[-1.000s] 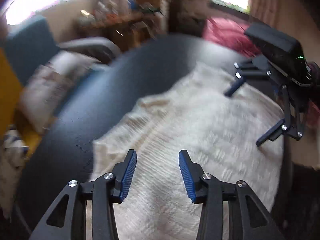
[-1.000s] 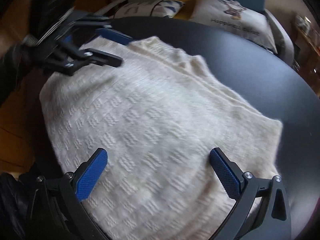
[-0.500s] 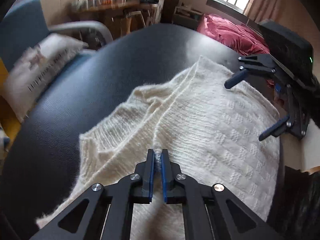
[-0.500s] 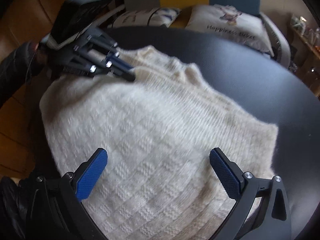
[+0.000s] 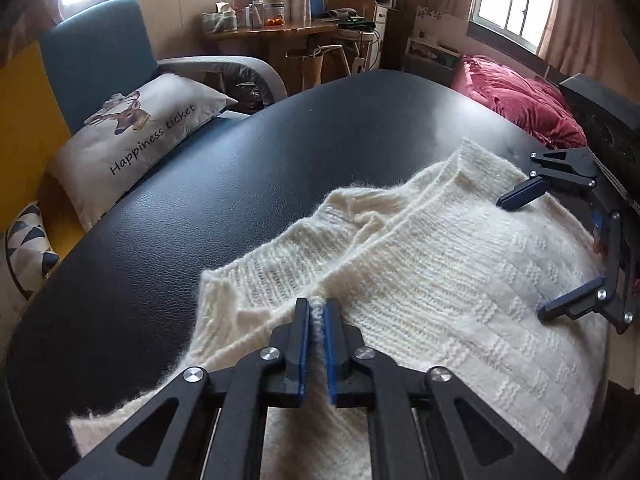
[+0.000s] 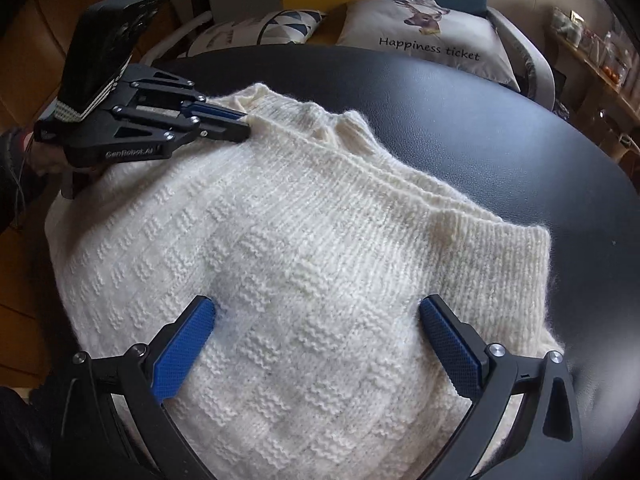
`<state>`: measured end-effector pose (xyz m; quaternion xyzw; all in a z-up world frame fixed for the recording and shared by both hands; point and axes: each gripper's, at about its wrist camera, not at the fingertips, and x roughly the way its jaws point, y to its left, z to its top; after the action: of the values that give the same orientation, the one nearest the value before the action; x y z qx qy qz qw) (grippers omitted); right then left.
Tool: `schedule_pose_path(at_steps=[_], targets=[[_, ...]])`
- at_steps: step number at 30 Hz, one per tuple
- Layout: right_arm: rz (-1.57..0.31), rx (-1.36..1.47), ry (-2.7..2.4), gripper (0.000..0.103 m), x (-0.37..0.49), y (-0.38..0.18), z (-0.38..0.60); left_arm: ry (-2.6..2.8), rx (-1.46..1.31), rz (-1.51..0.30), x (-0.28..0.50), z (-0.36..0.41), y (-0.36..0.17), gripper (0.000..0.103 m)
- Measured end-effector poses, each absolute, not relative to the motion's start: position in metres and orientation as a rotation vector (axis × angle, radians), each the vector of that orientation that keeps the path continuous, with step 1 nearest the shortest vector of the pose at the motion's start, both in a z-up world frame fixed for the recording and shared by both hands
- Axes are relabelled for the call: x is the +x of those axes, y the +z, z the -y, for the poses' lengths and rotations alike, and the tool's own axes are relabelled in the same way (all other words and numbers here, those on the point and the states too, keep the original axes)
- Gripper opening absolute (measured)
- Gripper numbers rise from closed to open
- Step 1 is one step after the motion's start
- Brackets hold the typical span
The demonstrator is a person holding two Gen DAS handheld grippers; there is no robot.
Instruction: Fold clothes
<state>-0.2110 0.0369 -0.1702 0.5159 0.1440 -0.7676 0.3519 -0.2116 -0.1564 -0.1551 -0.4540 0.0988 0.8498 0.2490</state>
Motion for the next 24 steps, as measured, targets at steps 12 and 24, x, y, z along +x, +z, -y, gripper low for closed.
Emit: schedule_pose_path(at_steps=[12,24], targets=[[-0.292,1.328,-1.985,0.103,-0.206,-0.166,-0.006,2.396,-1.218,-0.218,-0.168,0.223,-0.129,0.02],[-0.116,1.222,-1.935,0.103,-0.166,-0.171,0.003,2.101,-1.219,-0.474,-0.181,0.208,-0.13,0.038]])
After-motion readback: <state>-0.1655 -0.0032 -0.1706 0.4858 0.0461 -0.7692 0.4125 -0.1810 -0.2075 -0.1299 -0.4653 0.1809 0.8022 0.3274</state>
